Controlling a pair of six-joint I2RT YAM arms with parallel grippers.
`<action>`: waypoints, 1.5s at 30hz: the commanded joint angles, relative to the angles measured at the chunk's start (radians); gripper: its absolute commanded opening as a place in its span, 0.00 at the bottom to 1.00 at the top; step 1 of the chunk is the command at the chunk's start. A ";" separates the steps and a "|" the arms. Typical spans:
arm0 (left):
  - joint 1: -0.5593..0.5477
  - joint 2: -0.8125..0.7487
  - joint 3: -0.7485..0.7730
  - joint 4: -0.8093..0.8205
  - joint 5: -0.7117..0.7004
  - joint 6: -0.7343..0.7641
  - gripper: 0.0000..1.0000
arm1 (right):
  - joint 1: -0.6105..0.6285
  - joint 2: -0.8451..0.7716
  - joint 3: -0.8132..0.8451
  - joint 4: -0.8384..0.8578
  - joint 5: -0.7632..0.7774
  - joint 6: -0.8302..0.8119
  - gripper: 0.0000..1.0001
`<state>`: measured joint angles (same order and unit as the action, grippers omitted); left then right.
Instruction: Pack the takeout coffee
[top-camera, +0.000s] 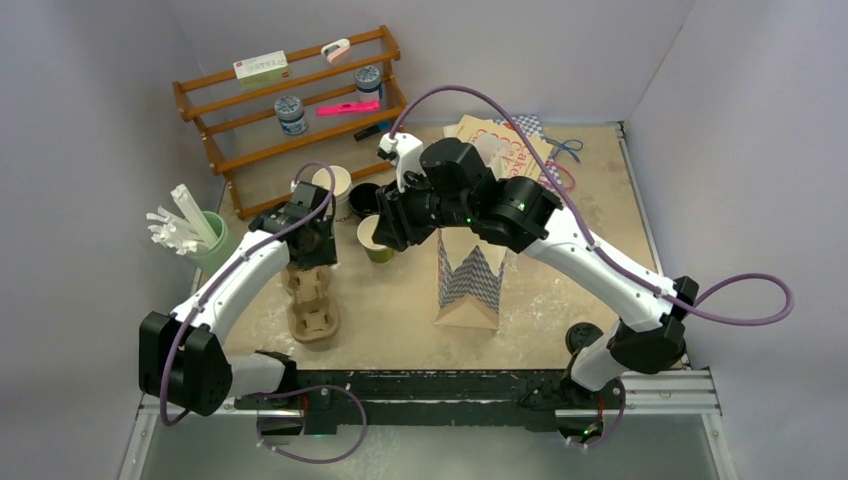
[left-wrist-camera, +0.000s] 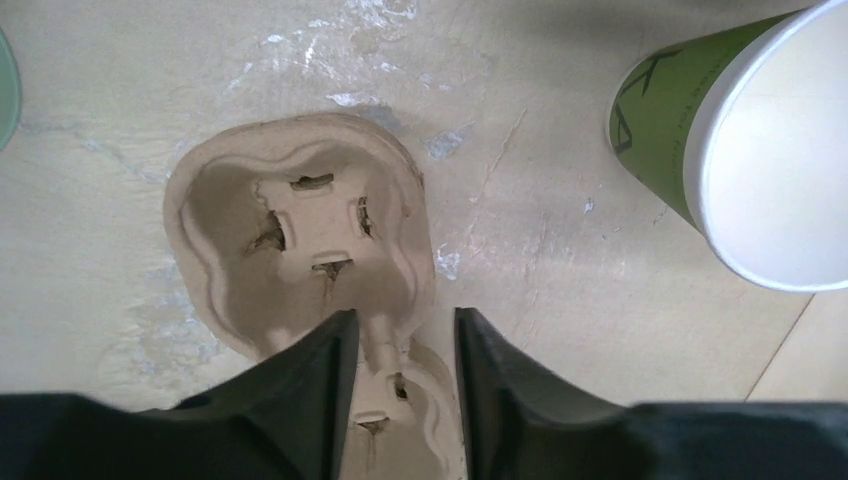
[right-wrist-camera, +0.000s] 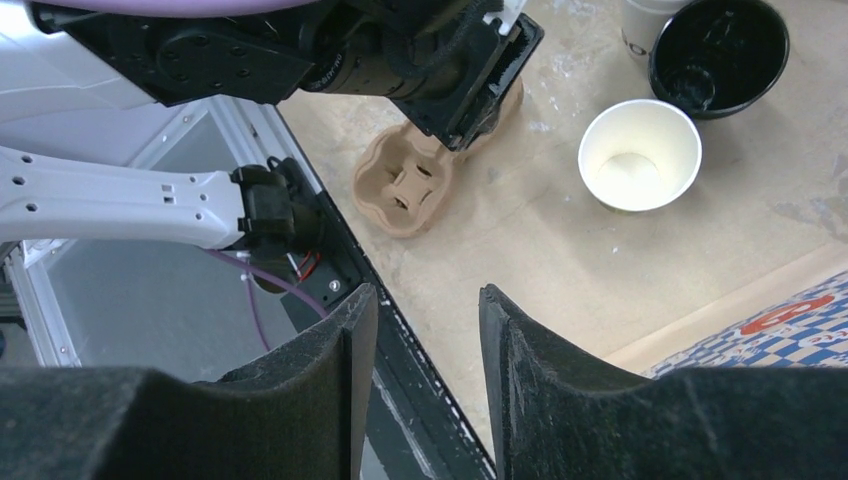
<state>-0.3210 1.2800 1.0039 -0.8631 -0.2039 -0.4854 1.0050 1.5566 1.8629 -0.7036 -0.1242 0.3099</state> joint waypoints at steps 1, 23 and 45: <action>0.007 -0.007 -0.050 0.041 0.039 0.008 0.47 | -0.001 -0.027 -0.021 0.048 -0.030 0.017 0.44; 0.007 0.083 -0.079 0.121 -0.004 0.000 0.15 | 0.000 -0.042 -0.028 0.031 -0.022 0.028 0.43; 0.008 -0.196 -0.127 0.115 0.198 0.002 0.00 | 0.000 0.130 -0.216 0.362 -0.104 0.237 0.42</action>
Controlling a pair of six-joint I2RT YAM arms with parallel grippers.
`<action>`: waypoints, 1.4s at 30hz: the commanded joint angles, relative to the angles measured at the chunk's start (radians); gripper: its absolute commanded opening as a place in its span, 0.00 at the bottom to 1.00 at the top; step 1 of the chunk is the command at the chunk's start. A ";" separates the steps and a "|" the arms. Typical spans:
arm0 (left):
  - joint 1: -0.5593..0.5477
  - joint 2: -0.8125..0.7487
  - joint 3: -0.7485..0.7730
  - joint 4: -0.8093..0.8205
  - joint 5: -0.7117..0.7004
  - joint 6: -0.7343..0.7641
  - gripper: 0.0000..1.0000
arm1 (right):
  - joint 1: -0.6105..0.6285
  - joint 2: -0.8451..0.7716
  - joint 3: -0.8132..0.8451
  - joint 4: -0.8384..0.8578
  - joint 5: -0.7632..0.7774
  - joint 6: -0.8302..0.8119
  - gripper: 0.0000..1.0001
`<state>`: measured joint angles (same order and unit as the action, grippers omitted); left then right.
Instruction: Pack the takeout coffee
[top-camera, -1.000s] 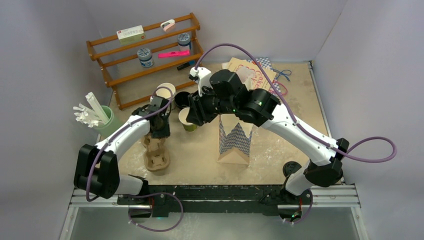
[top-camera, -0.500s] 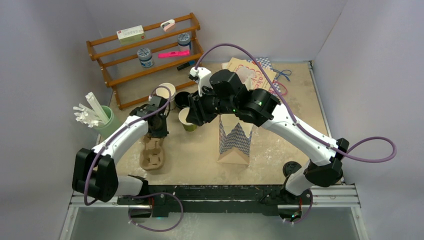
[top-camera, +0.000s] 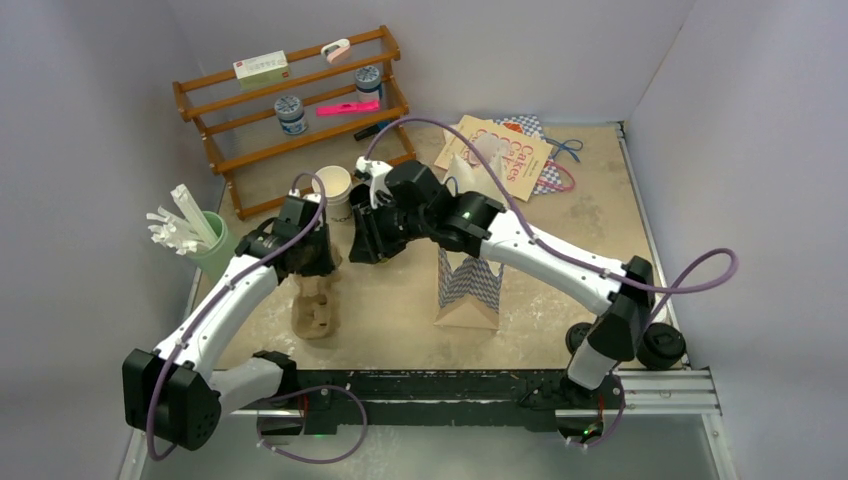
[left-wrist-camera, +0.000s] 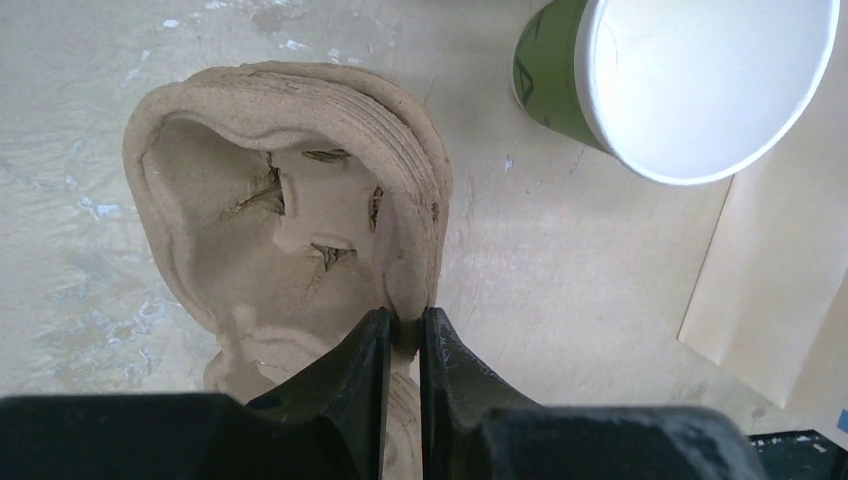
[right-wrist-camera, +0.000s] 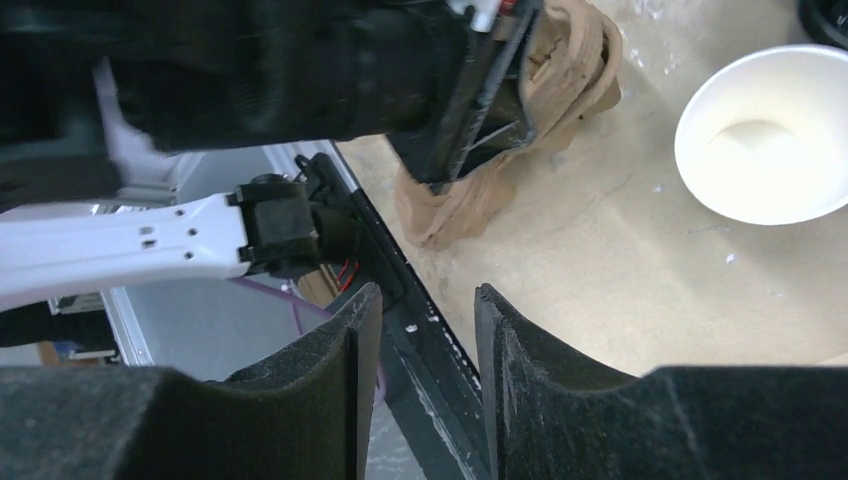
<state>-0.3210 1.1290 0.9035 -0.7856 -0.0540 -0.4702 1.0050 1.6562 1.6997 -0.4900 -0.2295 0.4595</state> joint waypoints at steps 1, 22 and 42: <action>0.008 -0.054 -0.033 0.040 0.049 -0.014 0.00 | -0.001 0.042 -0.067 0.172 0.019 0.111 0.42; 0.008 -0.204 -0.037 -0.030 0.035 -0.022 0.00 | -0.001 0.272 -0.047 0.327 0.220 0.289 0.36; 0.008 -0.219 0.049 -0.075 0.075 -0.041 0.00 | 0.000 0.332 -0.029 0.325 0.152 0.284 0.31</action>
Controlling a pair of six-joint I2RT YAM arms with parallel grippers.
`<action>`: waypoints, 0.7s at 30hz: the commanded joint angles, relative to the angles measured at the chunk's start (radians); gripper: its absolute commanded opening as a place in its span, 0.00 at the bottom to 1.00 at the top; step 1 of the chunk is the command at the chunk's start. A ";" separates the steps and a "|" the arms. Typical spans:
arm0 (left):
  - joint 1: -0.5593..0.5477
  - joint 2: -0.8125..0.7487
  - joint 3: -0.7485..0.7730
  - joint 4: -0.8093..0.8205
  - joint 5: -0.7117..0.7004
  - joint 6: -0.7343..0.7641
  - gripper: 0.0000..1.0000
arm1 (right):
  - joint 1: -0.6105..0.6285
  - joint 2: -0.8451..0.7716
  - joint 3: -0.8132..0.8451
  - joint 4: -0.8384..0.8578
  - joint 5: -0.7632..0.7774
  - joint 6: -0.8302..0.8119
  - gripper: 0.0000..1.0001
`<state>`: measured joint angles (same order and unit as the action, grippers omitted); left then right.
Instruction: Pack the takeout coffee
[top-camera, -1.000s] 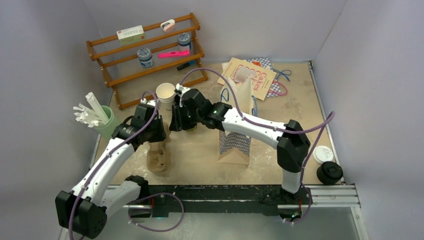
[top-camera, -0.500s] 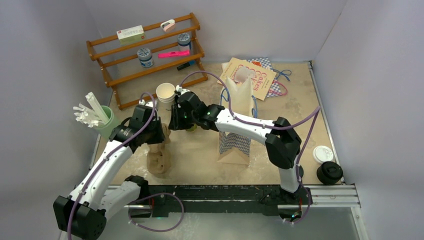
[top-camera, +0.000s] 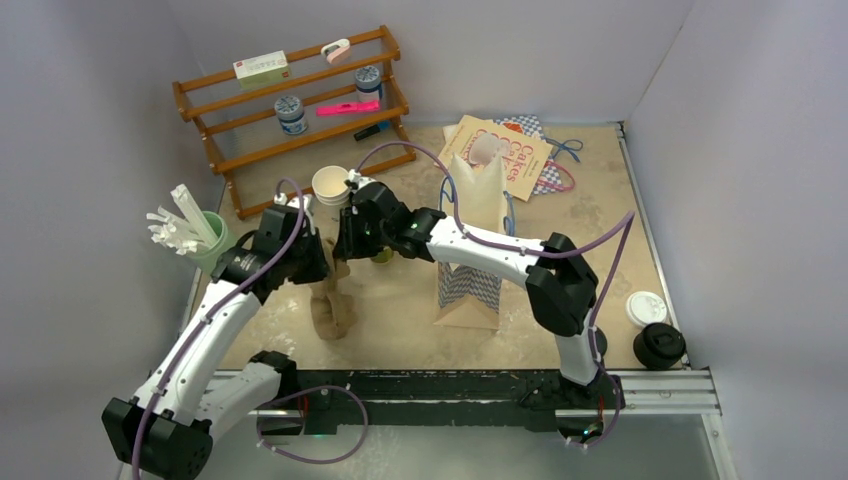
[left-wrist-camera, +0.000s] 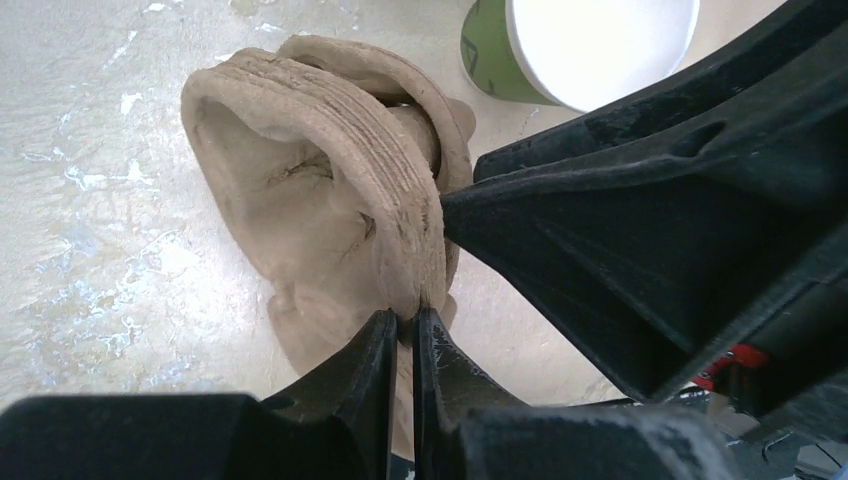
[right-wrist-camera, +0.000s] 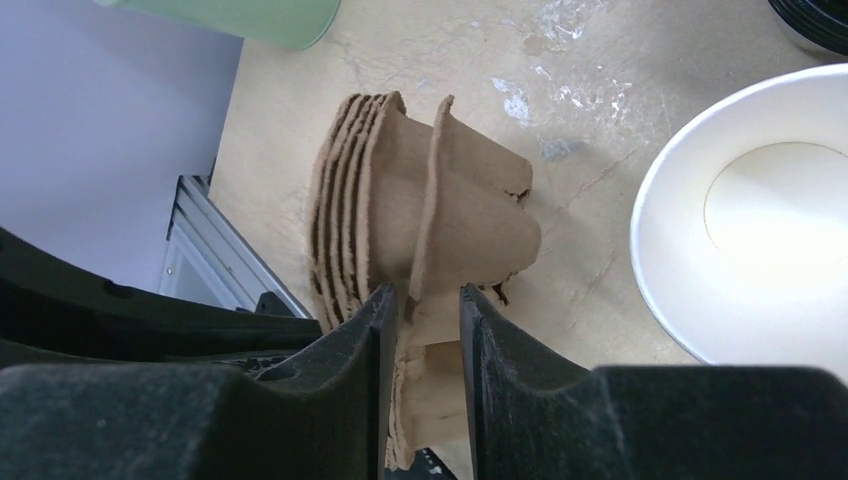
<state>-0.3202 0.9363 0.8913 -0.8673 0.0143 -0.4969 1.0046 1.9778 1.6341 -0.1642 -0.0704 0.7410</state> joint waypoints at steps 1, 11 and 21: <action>0.007 -0.028 0.062 0.007 0.007 -0.015 0.00 | 0.000 0.016 0.041 -0.010 -0.010 0.002 0.30; 0.007 -0.041 0.091 -0.003 -0.012 -0.014 0.00 | 0.000 0.037 0.050 -0.048 -0.077 -0.002 0.16; 0.007 -0.011 0.209 -0.154 -0.146 -0.012 0.00 | 0.000 0.054 0.083 -0.168 0.028 -0.036 0.00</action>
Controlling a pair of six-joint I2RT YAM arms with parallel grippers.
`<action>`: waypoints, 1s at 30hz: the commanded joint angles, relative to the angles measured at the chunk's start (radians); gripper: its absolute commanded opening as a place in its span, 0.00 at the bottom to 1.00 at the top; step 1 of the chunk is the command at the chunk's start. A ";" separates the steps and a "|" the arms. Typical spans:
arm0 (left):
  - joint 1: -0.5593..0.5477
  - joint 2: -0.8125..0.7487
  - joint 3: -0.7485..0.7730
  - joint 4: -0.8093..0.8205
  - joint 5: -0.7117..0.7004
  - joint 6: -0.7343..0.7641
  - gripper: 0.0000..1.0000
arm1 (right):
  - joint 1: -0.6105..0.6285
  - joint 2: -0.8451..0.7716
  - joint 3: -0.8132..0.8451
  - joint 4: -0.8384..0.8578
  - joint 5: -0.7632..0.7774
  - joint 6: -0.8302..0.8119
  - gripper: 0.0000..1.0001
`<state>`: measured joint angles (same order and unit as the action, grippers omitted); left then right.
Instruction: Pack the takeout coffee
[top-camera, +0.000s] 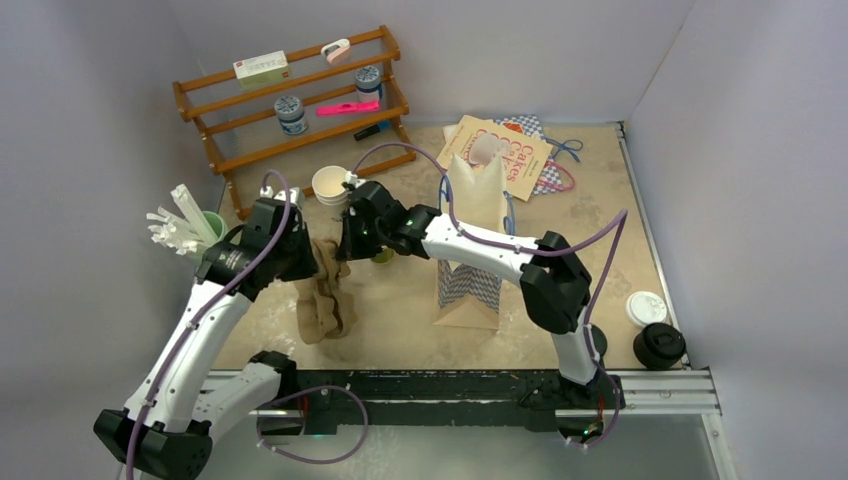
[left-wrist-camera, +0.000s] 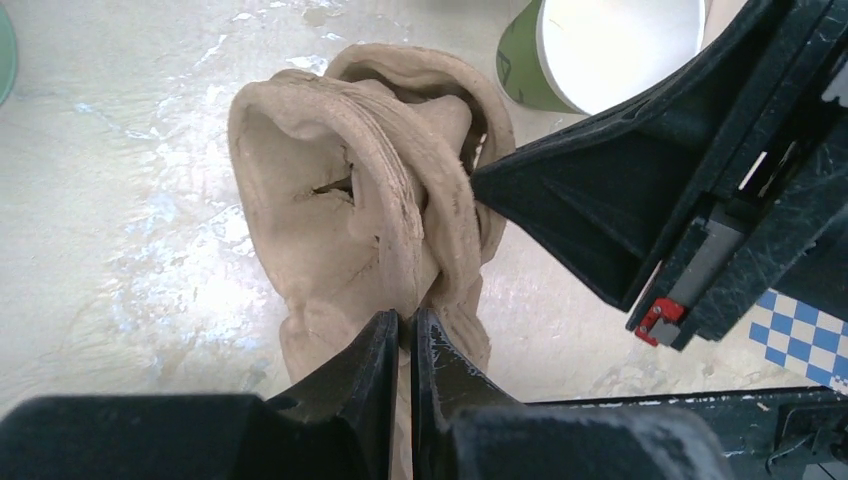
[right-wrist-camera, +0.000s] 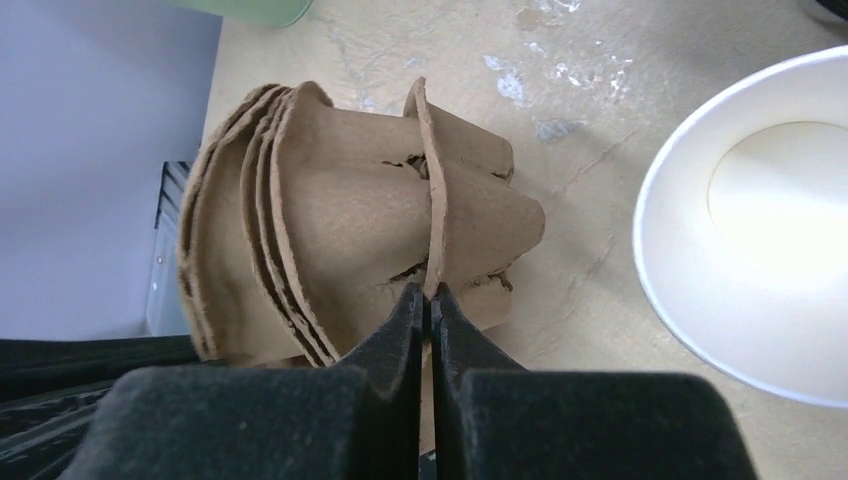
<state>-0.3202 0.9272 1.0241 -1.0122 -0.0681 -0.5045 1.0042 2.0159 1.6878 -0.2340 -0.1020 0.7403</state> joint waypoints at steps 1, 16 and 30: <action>0.007 -0.003 0.081 -0.012 -0.064 -0.005 0.00 | 0.000 0.018 0.032 -0.109 0.066 -0.035 0.00; 0.007 0.023 0.066 -0.042 -0.103 0.005 0.00 | -0.004 0.023 0.045 -0.185 0.080 -0.059 0.12; 0.007 0.045 -0.023 0.064 0.084 -0.016 0.00 | -0.015 -0.144 -0.059 -0.137 0.042 -0.168 0.55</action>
<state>-0.3199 0.9646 1.0153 -0.9974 -0.0433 -0.5121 0.9924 2.0056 1.6958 -0.4522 0.0082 0.6300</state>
